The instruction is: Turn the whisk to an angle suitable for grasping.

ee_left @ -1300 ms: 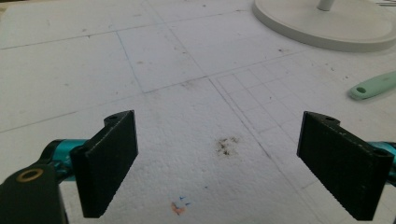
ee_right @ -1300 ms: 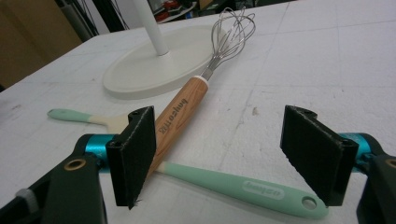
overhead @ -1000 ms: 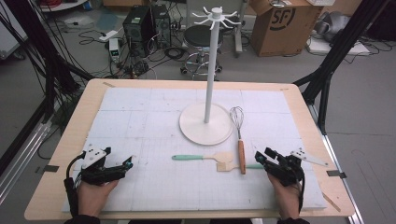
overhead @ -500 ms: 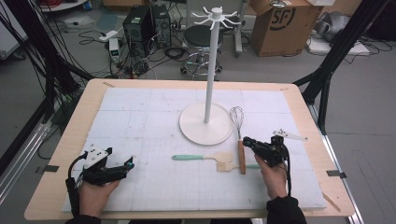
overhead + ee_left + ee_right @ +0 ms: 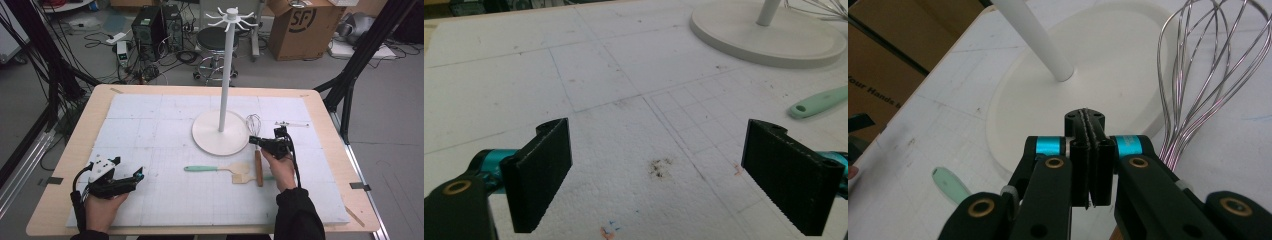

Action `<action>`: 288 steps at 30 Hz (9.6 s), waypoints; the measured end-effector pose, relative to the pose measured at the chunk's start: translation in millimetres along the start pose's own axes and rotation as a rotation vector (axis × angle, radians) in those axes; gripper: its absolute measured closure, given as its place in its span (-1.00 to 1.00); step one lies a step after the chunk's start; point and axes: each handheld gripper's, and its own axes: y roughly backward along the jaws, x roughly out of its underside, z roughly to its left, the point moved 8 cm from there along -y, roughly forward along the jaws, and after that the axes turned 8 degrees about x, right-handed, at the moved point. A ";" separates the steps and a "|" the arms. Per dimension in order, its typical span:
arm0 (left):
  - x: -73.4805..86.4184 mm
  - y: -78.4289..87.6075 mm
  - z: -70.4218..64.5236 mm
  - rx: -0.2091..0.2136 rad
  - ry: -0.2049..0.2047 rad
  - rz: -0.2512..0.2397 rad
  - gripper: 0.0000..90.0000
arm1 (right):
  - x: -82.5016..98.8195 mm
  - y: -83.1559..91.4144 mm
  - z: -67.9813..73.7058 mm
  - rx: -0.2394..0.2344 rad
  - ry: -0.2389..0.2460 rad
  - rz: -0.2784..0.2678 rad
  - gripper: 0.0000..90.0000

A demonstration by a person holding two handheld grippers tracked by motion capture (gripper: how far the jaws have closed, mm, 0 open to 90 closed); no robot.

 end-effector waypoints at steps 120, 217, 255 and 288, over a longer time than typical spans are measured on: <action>-0.7 0.3 -17.8 0.043 -0.028 -0.004 -0.64 | 42.2 64.8 -3.0 0.200 -0.095 0.000 0.99; 0.0 11.7 -22.5 0.032 -0.049 -0.011 -0.62 | 109.0 49.9 43.4 0.215 0.096 0.152 0.99; 2.2 16.2 -18.9 0.018 -0.039 -0.015 -0.61 | 21.8 47.4 -29.8 0.440 0.022 0.049 0.99; 1.7 15.9 -21.3 0.025 -0.052 -0.010 -0.60 | 67.5 94.0 -59.0 0.503 0.000 0.028 0.99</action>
